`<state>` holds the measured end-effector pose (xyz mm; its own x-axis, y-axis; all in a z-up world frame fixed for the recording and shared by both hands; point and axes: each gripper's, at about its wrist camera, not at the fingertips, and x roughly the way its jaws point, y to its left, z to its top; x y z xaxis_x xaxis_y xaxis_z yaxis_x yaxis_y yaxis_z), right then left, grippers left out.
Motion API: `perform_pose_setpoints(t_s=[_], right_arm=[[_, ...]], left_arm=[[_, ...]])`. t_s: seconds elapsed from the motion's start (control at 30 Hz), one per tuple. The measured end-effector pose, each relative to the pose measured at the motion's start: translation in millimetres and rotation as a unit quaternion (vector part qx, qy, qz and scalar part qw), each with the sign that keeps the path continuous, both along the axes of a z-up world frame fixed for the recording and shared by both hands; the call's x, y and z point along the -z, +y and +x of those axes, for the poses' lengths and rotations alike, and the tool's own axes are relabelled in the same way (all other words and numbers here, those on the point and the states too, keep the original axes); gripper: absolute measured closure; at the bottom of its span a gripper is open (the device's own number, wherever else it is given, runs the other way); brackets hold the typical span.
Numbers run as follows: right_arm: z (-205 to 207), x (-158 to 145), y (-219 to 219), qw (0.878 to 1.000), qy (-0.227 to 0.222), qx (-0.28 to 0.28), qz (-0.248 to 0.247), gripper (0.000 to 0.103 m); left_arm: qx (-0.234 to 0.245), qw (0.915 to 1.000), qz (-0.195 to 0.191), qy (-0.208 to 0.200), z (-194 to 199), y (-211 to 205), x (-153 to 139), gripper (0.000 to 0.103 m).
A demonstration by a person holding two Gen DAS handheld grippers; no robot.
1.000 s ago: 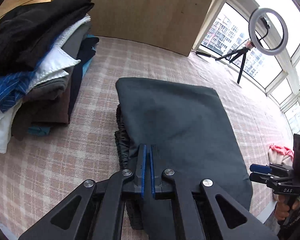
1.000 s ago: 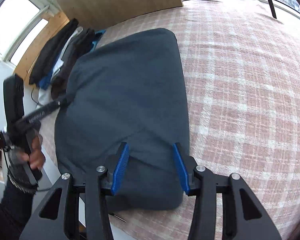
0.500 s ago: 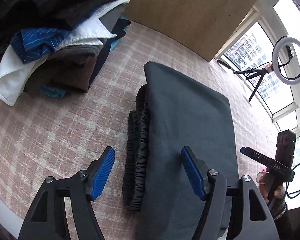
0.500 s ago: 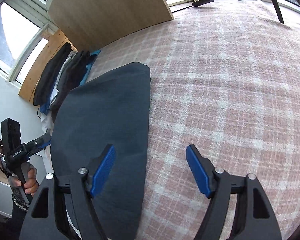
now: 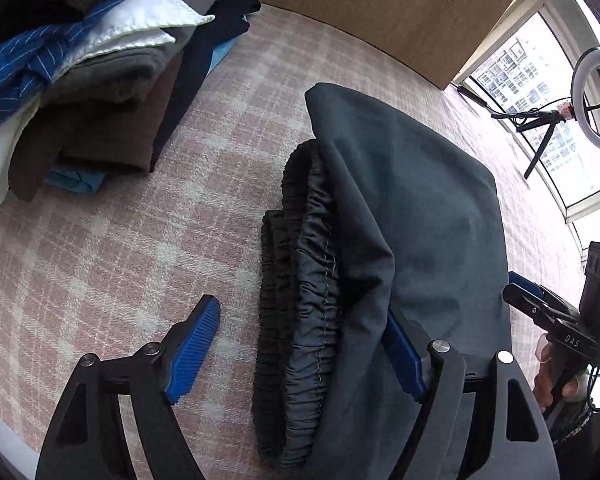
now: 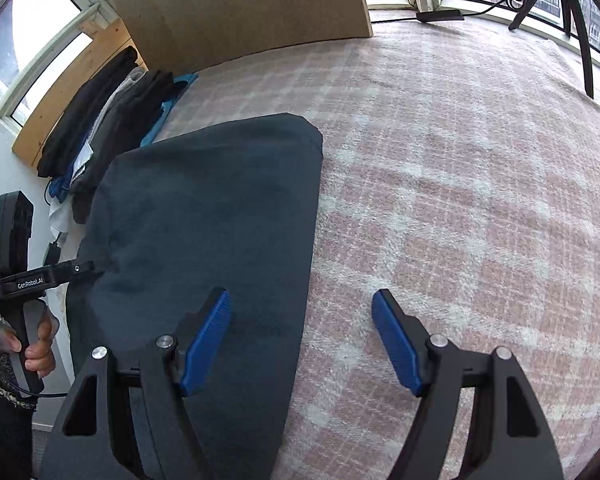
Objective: Fold clothes
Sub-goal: 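Grasp the folded pants' edges with both grippers, then lift the folded pants with both grippers and carry them to the clothes stack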
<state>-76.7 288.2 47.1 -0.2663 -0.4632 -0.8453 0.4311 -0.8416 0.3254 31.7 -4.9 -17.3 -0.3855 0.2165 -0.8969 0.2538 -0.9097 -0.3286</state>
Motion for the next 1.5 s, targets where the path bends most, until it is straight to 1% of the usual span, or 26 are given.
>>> perform_pose_setpoints(t_s=[0.03,0.07,0.1,0.13,0.17,0.23,0.33,0.4,0.43,0.47,0.5,0.53,0.57,0.6,0.7,0.77,0.83,0.97,1.03,1.1,1.13,1.17,1.2,1.27,1.37,1.5], right_arm=[[1,0,-1,1.000,0.004,-0.005,-0.001,0.027],[2,1,-1,1.000,0.008,-0.010,-0.005,0.022],[3,1,-2,1.000,0.013,-0.014,-0.008,0.021],[4,1,-2,1.000,0.017,-0.019,-0.011,0.020],[5,1,-3,0.999,0.020,-0.026,-0.015,0.019],[7,2,-6,0.999,0.022,-0.043,-0.023,0.019],[10,3,-17,0.996,0.010,-0.081,-0.047,0.022],[14,2,-25,0.994,0.015,-0.097,-0.047,0.032],[16,2,-30,0.994,0.021,-0.101,-0.040,0.043],[16,3,-33,0.994,0.019,-0.102,-0.039,0.058],[14,4,-35,0.994,0.011,-0.102,-0.042,0.068],[12,5,-38,0.994,0.003,-0.102,-0.046,0.080],[11,6,-40,0.993,-0.008,-0.100,-0.055,0.085],[11,6,-41,0.993,-0.014,-0.099,-0.063,0.088],[13,0,-41,0.992,-0.017,-0.094,-0.084,0.090],[14,-7,-39,0.991,-0.017,-0.089,-0.097,0.091],[14,-13,-35,0.990,-0.020,-0.081,-0.109,0.091],[12,-29,-33,0.989,-0.025,-0.067,-0.130,0.092],[11,-49,-34,0.985,-0.022,-0.065,-0.156,0.092],[10,-75,-40,0.982,-0.010,-0.073,-0.174,0.092],[12,-90,-46,0.981,0.002,-0.084,-0.176,0.092],[14,-105,-53,0.980,0.016,-0.097,-0.175,0.092],[17,-121,-61,0.978,0.030,-0.111,-0.174,0.092],[25,-149,-79,0.975,0.057,-0.143,-0.161,0.092],[39,-187,-106,0.968,0.093,-0.189,-0.138,0.092],[54,-233,-135,0.952,0.135,-0.234,-0.141,0.092]], left_arm=[[0.000,1.0000,0.000,0.003,0,0,0,0.029],[0.001,1.0000,0.001,0.007,0,1,0,0.032],[0.003,0.9999,0.002,0.011,1,3,-1,0.042],[0.007,0.9998,0.014,0.013,1,5,0,0.048],[0.005,0.9998,0.014,0.014,0,6,-2,0.050],[0.008,0.9998,0.004,0.017,0,8,-3,0.050],[0.005,0.9997,0.011,0.022,2,5,-3,0.053],[0.004,0.9996,0.006,0.027,4,4,-3,0.058],[0.002,0.9996,0.001,0.030,5,5,-3,0.059],[0.000,0.9994,-0.003,0.033,6,6,-4,0.061],[-0.002,0.9992,-0.010,0.038,8,7,-5,0.065],[-0.004,0.9989,-0.016,0.043,10,7,-6,0.067],[-0.007,0.9986,-0.021,0.048,11,8,-8,0.072],[-0.012,0.9983,-0.023,0.053,13,8,-10,0.077],[-0.020,0.9976,-0.014,0.064,19,4,-13,0.084],[-0.025,0.9972,-0.004,0.070,25,-2,-14,0.085],[-0.030,0.9969,-0.004,0.072,25,-2,-14,0.086],[-0.051,0.9941,0.032,0.090,24,1,-18,0.090],[-0.065,0.9913,0.057,0.100,26,-2,-19,0.091],[-0.077,0.9876,0.081,0.111,31,-4,-15,0.091],[-0.085,0.9840,0.103,0.118,34,-6,-13,0.091],[-0.094,0.9785,0.132,0.128,37,-8,-11,0.091],[-0.103,0.9732,0.152,0.139,40,-9,-11,0.091],[-0.122,0.9633,0.172,0.166,47,-11,-18,0.091],[-0.145,0.9495,0.187,0.206,61,-18,-39,0.091],[-0.168,0.9341,0.176,0.261,84,-43,-82,0.091]])
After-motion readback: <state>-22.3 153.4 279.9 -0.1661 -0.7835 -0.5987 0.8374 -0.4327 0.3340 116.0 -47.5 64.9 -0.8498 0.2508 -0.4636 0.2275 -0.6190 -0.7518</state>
